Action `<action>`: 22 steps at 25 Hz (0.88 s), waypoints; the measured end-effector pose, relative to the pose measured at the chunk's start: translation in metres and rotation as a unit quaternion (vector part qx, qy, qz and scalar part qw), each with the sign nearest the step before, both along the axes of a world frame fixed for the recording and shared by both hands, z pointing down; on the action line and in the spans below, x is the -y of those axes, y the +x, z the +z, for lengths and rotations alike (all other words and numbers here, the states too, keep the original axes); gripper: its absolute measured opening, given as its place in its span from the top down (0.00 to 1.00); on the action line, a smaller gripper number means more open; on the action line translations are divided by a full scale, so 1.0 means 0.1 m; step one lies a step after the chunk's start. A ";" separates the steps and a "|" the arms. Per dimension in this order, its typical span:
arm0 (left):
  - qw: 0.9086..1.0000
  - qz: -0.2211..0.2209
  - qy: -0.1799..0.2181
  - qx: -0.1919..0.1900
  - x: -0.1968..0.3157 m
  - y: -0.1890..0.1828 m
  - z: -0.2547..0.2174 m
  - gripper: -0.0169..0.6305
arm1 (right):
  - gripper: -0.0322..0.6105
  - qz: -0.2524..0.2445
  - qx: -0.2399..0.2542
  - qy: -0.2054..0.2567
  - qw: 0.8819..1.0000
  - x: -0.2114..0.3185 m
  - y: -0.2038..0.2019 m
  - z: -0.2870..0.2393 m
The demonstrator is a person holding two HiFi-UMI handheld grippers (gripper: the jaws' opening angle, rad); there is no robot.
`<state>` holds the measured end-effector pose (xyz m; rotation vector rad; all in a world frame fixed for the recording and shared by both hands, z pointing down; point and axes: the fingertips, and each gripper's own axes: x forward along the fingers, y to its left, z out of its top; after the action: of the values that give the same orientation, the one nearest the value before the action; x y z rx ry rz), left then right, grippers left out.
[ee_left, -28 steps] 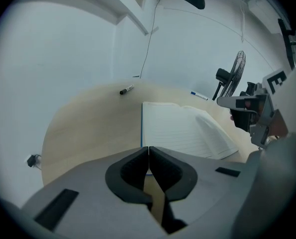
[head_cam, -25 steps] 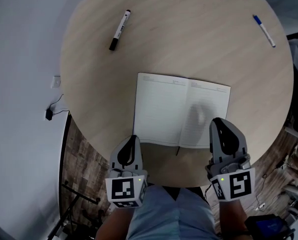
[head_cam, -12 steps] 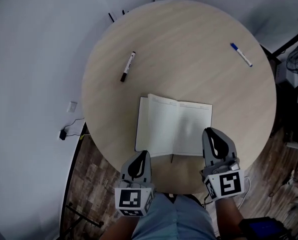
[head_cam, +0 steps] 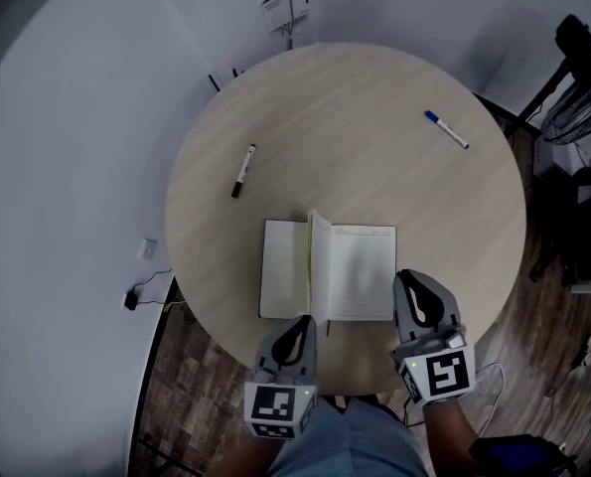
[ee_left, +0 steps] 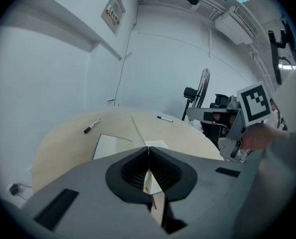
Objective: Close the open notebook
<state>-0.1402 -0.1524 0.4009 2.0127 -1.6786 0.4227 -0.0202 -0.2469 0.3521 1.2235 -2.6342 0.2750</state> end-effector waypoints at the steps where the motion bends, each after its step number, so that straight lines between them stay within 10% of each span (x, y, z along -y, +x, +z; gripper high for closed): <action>1: 1.000 0.004 0.001 0.001 0.01 0.04 0.00 0.94 | 0.87 0.003 0.000 0.000 1.000 -0.01 0.05 0.00; 22: 0.991 0.134 -0.016 -0.015 0.28 1.17 0.33 0.94 | 0.87 0.104 -0.006 -0.032 0.994 -0.06 1.12 0.36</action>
<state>-0.0228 -0.1803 0.4341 2.2159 -1.3780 0.5042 0.0917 -0.2412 0.3884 1.4746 -2.4688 0.3821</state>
